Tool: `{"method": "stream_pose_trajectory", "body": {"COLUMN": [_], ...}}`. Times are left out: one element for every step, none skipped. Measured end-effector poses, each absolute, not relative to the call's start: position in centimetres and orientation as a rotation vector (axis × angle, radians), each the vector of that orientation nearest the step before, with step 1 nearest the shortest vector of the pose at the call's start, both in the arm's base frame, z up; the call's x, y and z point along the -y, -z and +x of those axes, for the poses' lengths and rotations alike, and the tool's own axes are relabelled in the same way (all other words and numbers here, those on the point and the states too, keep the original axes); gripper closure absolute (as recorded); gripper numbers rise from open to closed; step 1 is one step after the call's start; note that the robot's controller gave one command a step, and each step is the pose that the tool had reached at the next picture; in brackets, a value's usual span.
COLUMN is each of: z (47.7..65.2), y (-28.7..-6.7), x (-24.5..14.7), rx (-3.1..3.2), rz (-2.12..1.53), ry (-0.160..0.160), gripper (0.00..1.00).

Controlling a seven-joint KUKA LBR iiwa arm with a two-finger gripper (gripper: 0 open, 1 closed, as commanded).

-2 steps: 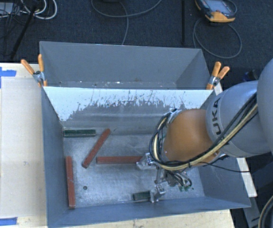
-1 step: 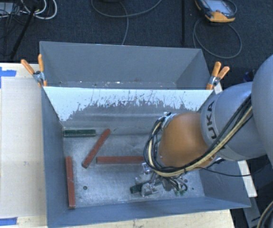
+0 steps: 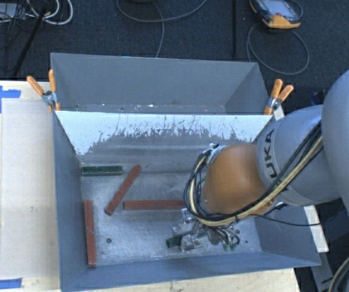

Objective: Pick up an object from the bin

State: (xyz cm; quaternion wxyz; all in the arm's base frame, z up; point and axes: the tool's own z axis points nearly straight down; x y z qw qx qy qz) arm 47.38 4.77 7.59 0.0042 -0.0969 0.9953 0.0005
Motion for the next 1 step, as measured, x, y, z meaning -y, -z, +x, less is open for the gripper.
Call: {"method": "stream_pose_trajectory", "body": {"z": [49.68], "y": [-23.13], "x": [-2.84], "rx": [-3.129], "rz": [-0.245], "ry": [0.0], "gripper": [1.0]}}
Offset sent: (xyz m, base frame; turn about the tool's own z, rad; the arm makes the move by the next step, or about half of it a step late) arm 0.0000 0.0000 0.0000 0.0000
